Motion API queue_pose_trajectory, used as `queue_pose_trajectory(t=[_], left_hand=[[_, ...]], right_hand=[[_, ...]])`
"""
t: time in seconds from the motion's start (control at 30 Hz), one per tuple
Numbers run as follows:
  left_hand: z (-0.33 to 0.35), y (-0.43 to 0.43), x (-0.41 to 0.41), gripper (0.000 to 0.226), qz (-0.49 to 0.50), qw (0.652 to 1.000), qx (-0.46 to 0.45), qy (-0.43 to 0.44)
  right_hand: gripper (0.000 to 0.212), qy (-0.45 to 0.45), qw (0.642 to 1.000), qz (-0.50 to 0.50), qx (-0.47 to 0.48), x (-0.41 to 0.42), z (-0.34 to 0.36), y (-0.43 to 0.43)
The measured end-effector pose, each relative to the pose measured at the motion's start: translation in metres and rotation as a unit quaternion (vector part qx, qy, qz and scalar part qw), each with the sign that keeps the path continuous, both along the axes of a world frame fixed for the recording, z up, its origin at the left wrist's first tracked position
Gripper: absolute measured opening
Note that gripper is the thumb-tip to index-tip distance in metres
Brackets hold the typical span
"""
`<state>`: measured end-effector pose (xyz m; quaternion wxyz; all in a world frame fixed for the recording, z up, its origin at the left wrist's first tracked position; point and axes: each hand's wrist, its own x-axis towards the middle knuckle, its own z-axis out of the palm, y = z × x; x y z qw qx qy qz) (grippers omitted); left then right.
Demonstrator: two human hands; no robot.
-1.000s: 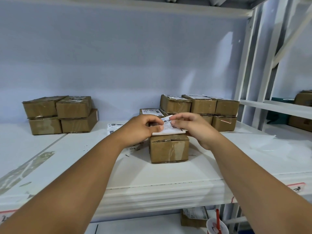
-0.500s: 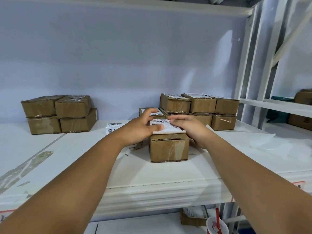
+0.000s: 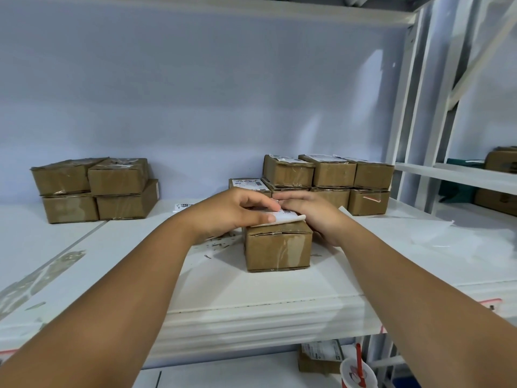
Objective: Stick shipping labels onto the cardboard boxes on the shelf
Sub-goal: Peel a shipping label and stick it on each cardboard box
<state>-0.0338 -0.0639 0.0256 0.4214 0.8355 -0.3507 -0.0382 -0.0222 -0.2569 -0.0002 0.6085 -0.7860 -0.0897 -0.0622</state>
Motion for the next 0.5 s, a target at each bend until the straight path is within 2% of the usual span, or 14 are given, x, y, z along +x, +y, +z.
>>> queue_pose_trajectory(t=[0.17,0.3,0.5], left_hand=[[0.004,0.001,-0.008,0.031,-0.059,0.998,0.018,0.019],[0.003,-0.005,-0.013,0.023,-0.065,0.997,0.008,-0.031],[0.004,-0.021,-0.015,0.042,-0.067,0.992,0.036,-0.103]], right_hand=[[0.022,-0.002,1.000,-0.003,-0.004,0.000,0.001,0.000],[0.019,-0.014,1.000,-0.012,-0.021,0.004,-0.001,-0.001],[0.021,-0.021,1.000,0.001,-0.007,0.008,-0.002,-0.002]])
